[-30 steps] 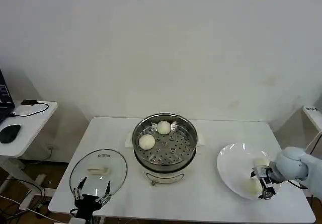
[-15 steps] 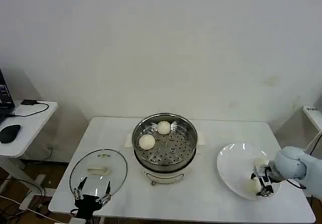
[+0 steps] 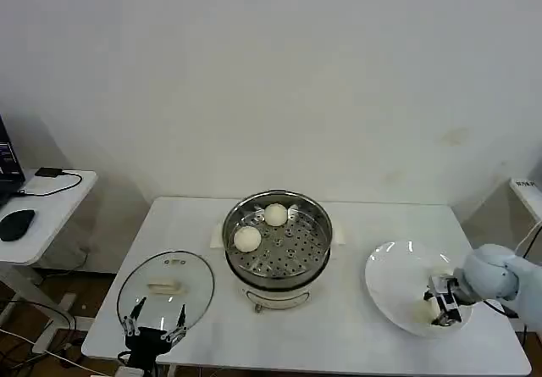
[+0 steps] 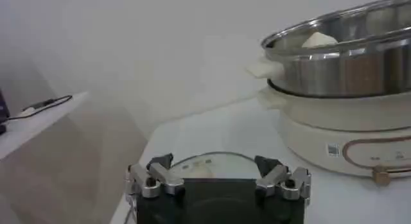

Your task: Take steamed baozi put them in steamer then cover it.

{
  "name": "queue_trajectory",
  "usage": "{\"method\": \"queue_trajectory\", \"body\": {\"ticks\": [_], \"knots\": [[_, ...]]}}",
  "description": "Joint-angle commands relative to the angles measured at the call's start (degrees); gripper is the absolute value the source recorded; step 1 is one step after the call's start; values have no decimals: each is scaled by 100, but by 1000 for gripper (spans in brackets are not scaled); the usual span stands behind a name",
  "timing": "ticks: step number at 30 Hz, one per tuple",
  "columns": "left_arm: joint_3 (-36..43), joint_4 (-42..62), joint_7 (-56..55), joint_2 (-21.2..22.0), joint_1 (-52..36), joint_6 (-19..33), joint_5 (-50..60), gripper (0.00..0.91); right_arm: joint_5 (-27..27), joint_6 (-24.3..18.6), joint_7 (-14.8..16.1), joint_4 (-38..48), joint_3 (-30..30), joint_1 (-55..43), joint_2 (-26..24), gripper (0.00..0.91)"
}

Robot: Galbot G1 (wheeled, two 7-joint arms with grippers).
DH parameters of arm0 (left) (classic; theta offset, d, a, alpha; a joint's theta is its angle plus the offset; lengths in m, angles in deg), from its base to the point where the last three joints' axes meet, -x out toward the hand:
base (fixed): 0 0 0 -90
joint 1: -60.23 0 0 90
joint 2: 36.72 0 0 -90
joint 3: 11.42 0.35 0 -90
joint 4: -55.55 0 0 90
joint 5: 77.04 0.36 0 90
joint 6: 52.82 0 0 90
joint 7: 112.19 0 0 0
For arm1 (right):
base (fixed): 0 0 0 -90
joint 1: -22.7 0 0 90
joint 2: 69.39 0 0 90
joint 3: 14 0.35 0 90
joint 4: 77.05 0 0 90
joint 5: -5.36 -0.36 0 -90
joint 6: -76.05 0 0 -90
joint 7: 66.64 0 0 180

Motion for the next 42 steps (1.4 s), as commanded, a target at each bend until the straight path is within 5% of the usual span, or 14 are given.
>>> {"method": "queue_trajectory", "body": {"ticks": [1,7,10,18,31,42], "knots": [[0,25,-2,-10,-20,1,-11,907,-436,-51,112,-77,-307,-1521,-170,615],[-8,43,-6,-34,-63,2,-56,907,-1025,-85,173,6,-566,-2740,159,615],[-20,21,-3,-56,-43,2,-68,907,-1216,-95,182,34,-1206,-3648,516,615],[-45,25,-1,-64,-77,-18,-114,907,-1738,53,33,382,-2330,-5300,2177,615],[-178,-95,-6,-13,-31,-61,-94,907,-1871,-352,-259,668,-2653,-4971,4281,615],[-236,-186,-14,98,21,-102,-54,907,-859,-1698,-174,187,-2981,-4539,4389,615]]}}
